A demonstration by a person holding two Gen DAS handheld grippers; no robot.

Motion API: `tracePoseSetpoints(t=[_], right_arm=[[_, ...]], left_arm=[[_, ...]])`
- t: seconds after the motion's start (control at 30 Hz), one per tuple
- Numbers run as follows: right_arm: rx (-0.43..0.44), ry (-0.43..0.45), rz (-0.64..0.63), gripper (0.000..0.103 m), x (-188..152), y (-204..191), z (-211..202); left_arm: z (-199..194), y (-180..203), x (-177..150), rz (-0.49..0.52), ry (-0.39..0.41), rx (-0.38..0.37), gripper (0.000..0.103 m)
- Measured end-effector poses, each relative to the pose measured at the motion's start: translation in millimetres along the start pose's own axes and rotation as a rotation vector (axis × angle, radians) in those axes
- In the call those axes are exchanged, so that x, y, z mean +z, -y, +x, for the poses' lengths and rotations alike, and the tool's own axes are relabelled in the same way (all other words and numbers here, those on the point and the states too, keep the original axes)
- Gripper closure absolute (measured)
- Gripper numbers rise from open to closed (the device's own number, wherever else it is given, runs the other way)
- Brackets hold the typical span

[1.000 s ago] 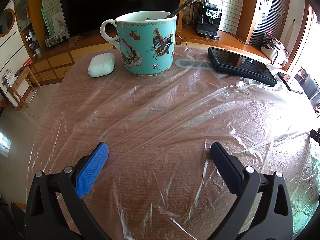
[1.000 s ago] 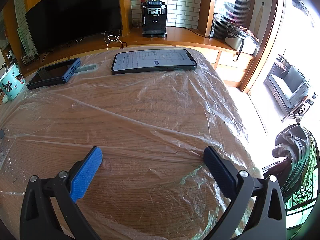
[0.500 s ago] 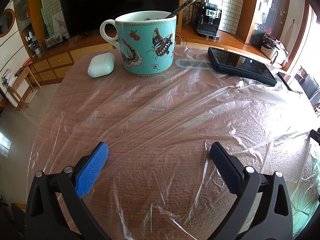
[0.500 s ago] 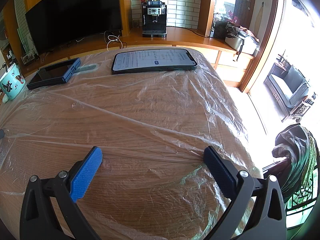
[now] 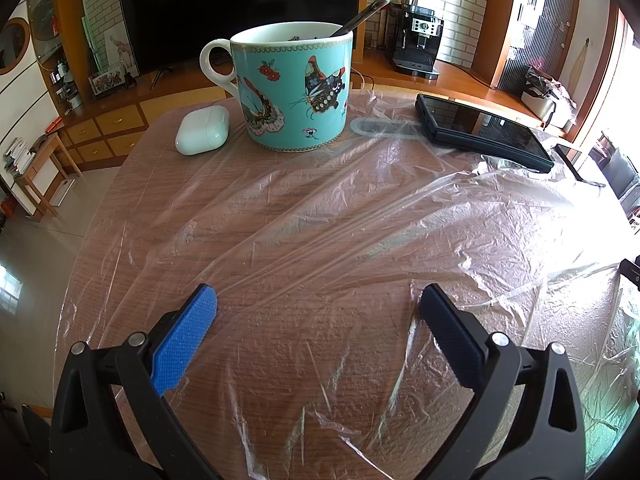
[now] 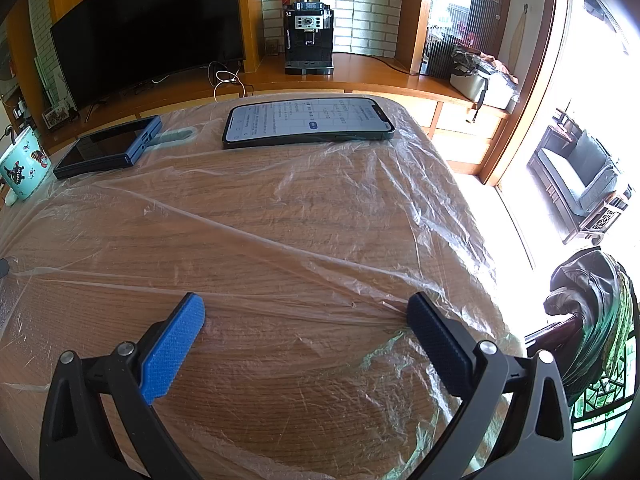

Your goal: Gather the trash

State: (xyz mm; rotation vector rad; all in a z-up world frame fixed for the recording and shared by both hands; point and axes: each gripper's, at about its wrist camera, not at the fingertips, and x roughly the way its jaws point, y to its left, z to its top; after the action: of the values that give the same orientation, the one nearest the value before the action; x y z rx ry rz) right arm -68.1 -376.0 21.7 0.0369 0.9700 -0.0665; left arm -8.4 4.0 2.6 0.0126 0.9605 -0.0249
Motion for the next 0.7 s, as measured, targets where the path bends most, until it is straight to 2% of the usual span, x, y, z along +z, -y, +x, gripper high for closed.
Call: tracePoseSetpoints(t=[0.7], right_arm=[[0.000, 0.000, 0.000, 0.004, -0.4, -0.4, -0.6]], left_arm=[[-0.2, -0.1, -0.1, 0.000, 0.000, 0.000, 0.001]])
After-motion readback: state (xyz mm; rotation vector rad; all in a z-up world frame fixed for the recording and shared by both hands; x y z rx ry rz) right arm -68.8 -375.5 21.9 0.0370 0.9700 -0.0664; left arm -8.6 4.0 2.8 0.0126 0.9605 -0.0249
